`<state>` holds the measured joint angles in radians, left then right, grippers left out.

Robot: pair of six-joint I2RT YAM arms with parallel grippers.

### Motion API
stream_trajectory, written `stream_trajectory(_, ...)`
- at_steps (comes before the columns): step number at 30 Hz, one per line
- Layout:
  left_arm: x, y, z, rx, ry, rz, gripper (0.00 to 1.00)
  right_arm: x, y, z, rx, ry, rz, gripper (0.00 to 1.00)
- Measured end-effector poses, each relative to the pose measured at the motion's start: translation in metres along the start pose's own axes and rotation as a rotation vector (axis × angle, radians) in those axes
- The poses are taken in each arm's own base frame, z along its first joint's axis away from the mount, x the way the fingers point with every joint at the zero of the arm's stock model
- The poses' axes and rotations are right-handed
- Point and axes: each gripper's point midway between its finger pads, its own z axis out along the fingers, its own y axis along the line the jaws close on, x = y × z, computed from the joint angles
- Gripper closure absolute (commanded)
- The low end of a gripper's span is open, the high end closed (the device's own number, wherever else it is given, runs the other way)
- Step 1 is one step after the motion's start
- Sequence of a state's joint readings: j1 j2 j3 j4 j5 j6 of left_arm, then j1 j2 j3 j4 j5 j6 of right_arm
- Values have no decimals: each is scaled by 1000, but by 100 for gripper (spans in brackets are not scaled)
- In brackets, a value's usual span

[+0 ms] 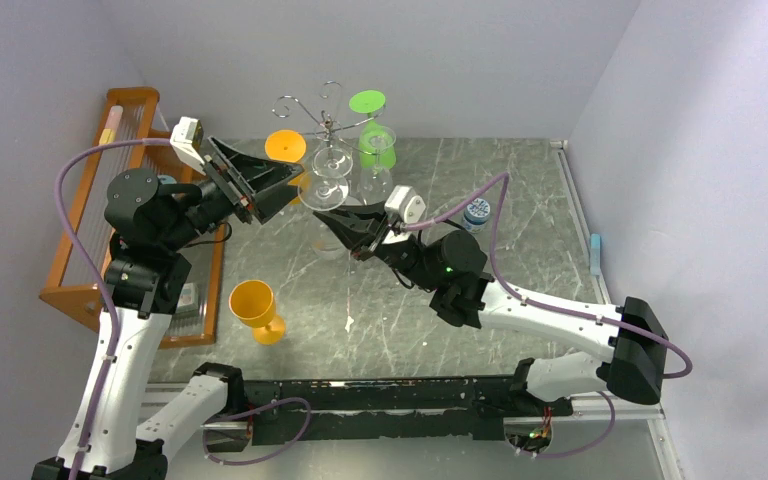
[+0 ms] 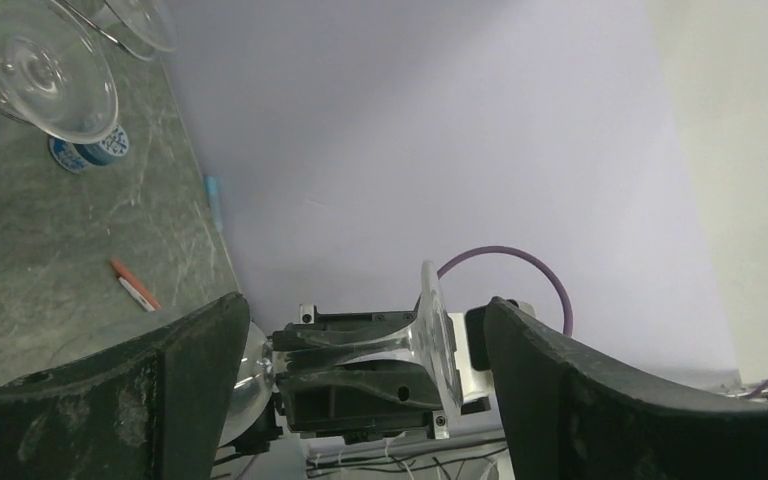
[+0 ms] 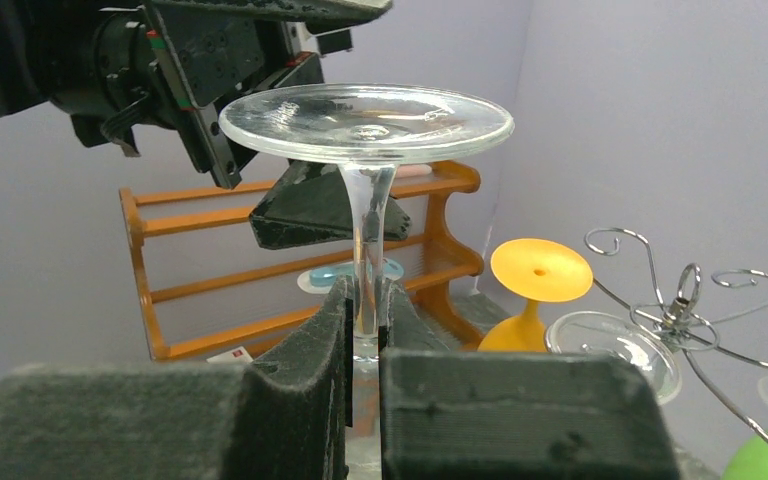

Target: Place the wine glass upside down on the wine glass rack

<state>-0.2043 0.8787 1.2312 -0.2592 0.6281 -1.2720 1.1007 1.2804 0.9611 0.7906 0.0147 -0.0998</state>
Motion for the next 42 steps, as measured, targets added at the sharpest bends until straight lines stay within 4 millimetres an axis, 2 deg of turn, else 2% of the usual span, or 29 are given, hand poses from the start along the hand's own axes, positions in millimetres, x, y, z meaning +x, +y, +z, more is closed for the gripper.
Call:
stream_trajectory(12,12,17,7,-34,101,6,67,29,14,4,-80,42,-47,100)
stream_trajectory(18,15,15,4,-28,115,17,60,34,15,3,-82,52,-49,100)
stream_trajectory(21,16,16,4,-31,119,15,62,33,14,3,-76,50,-48,100)
stream_trajectory(24,17,17,3,-32,120,14,71,34,13,3,-69,52,-37,100)
stream_trajectory(26,17,16,2,-30,123,13,82,34,12,3,-66,53,-31,100)
stream_trajectory(27,18,15,2,-28,124,12,91,35,11,2,-65,54,-28,100)
stream_trajectory(28,18,14,2,-25,124,12,94,36,11,2,-63,56,-24,100)
stream_trajectory(30,19,12,0,-21,126,5,95,38,11,1,-64,62,-19,100)
stream_trajectory(31,19,12,0,-22,127,1,95,39,11,1,-65,65,-16,96)
stream_trajectory(33,19,14,0,-33,123,-12,95,41,11,1,-68,76,-3,78)
stream_trajectory(35,18,16,0,-46,114,-19,95,43,11,2,-68,88,19,55)
stream_trajectory(37,15,18,0,-59,98,-10,95,44,11,1,-62,92,46,42)
stream_trajectory(39,11,17,0,-70,69,3,95,43,10,1,-60,91,62,35)
stream_trajectory(42,1,17,-3,-107,2,25,95,41,10,1,-62,90,88,30)
